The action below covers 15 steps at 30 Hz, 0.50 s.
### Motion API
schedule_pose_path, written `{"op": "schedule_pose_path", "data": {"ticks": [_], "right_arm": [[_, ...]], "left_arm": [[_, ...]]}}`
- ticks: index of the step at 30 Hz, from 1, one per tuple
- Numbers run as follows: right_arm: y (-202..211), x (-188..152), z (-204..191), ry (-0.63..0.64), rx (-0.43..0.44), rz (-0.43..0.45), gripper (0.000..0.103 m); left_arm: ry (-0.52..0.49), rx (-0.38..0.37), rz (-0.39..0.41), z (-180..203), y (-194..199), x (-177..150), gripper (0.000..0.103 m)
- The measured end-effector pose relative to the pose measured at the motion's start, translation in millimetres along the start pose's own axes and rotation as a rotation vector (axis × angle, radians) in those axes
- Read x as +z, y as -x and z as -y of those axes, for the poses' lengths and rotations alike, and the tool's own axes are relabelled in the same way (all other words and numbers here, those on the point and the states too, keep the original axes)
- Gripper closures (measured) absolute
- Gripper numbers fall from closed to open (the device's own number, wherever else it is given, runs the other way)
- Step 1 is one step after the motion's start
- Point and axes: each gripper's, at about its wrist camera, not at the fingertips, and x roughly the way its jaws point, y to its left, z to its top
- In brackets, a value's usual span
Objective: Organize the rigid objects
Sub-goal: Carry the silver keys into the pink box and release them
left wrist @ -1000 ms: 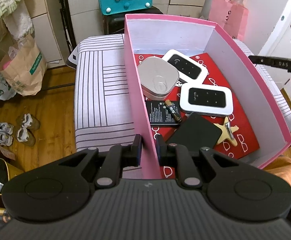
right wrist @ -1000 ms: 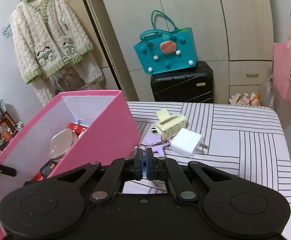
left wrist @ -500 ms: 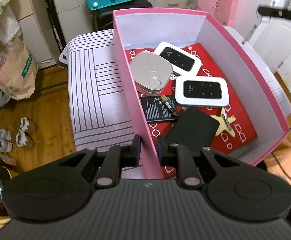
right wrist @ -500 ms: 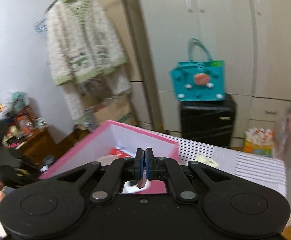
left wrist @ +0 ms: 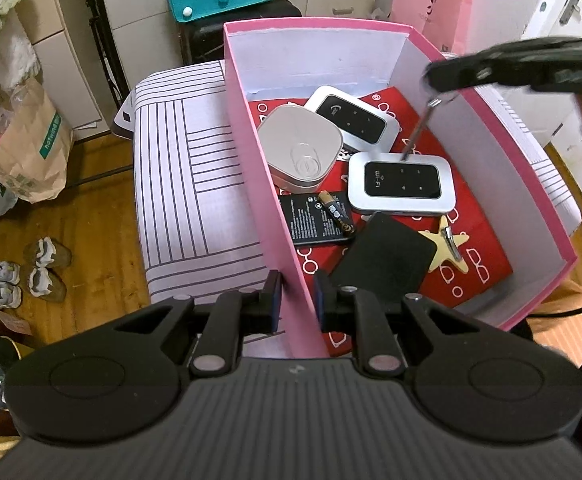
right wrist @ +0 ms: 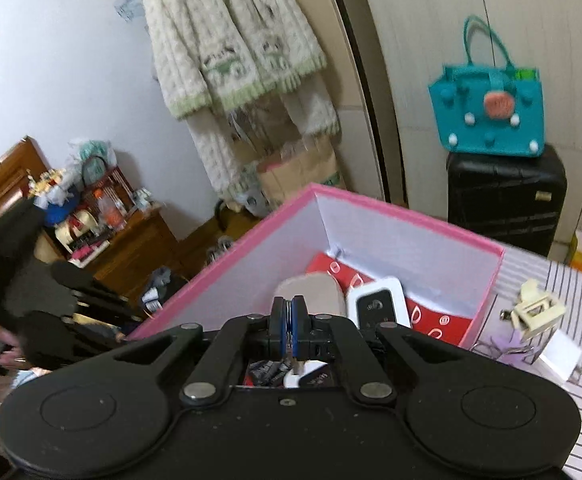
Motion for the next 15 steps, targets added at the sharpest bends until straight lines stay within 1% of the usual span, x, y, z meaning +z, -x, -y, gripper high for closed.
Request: {"op": "schedule_pose_path", "data": {"ticks": [2,4,8,10,11,14,15], "right_arm": [[-12.7,-1.1,6.1,-0.004,-0.022,-0.016,0.099],[-24.3,-2.9,11.4,0.031,-0.095,-0.021,0.098],[-36.1,0.5,21.8,0.038,-0.147,-0.025,0.098],[-34.4,3.0,23.4,0.046,-0.183,-0.002,0.092],[-30.6,3.3,23.5,0.047,-0.199,0.016,0.092],[-16.0,3.7,27.3,0.036,-0.189,0.057,0.092],[-9.6,1.7,28.5,0.032,-0.189,0.071,0.089]], "left_arm": [[0.005,-0.003,0.003,-0.4,0.2,-0.1,0.087],[0.007,-0.01,0.006,-1.7,0.5,-0.6,0.087],[0.011,-0.01,0.011,-1.3,0.7,-1.3,0.087],[0.015,-0.009,0.012,-1.5,0.6,-1.3,0.087],[0.016,-0.009,0.012,-1.7,0.7,-1.3,0.087],[0.023,-0.001,0.01,-0.7,1.0,-1.1,0.087],[0.023,0.004,0.009,0.3,1.3,-1.3,0.087]]}}
